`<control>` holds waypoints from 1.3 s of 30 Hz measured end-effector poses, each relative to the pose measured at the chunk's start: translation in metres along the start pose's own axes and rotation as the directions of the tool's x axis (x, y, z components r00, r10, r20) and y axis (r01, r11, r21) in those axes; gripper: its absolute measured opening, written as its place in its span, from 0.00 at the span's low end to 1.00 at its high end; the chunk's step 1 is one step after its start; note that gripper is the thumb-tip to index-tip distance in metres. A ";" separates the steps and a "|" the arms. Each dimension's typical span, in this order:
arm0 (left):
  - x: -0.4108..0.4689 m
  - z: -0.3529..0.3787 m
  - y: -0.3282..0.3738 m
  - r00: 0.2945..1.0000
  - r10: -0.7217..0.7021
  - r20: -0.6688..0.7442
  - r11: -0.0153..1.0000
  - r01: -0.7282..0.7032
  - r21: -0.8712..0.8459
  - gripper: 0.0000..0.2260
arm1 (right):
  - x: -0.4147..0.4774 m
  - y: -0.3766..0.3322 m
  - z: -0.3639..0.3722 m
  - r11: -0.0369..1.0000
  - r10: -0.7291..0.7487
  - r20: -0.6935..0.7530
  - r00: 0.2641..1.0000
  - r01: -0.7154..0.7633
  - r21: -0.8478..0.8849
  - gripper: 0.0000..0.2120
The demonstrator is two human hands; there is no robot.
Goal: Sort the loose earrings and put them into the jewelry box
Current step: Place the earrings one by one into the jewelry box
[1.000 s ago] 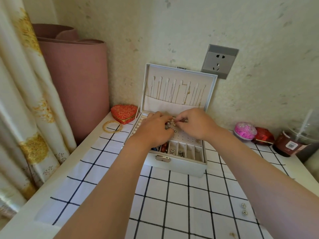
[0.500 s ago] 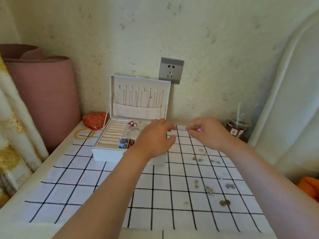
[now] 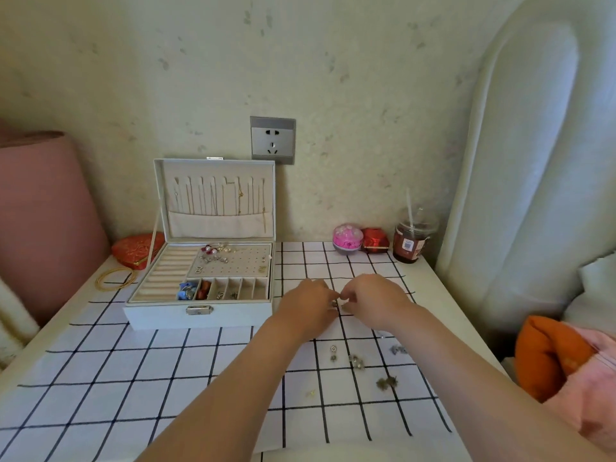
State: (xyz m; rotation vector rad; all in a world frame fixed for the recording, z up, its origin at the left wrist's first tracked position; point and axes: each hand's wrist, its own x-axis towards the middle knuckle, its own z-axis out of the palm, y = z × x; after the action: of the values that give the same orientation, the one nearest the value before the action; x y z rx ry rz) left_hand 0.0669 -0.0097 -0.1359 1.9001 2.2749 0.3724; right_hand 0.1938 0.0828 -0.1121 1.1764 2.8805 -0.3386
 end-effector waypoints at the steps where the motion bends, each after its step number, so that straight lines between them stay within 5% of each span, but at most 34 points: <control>1: 0.002 0.002 0.000 1.000 0.006 -0.003 1.000 -0.006 0.008 0.16 | 0.002 -0.001 0.002 1.000 0.006 0.004 1.000 -0.006 -0.012 0.12; 15: 0.003 -0.004 -0.002 0.994 -0.100 -0.035 0.979 0.092 -0.183 0.06 | 0.006 -0.007 -0.001 0.997 -0.009 -0.042 0.999 0.012 0.080 0.06; 18: -0.003 -0.009 -0.006 0.990 -0.128 -0.054 0.944 0.105 -0.313 0.03 | 0.004 -0.010 -0.008 0.967 0.001 -0.047 0.999 0.011 0.256 0.05; 22: -0.008 -0.027 -0.014 0.974 -0.155 -0.166 0.895 0.067 -0.442 0.06 | 0.002 -0.015 -0.019 0.825 0.040 -0.096 0.995 0.022 0.565 0.03; 26: -0.018 -0.047 -0.027 0.957 -0.199 -0.209 0.823 0.047 -0.566 0.07 | -0.002 -0.028 -0.031 0.530 0.037 -0.020 0.999 -0.003 0.848 0.05; 39: -0.056 -0.097 -0.073 0.905 -0.270 -0.330 0.569 -0.127 -0.813 0.06 | 0.023 -0.093 -0.049 0.183 -0.200 0.220 0.955 -0.184 0.966 0.06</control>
State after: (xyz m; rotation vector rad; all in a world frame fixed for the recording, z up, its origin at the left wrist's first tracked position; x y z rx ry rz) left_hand -0.0181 -0.0856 -0.0658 1.2598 1.7812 1.6497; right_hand 0.1167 0.0439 -0.0479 0.8922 2.1005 -2.4362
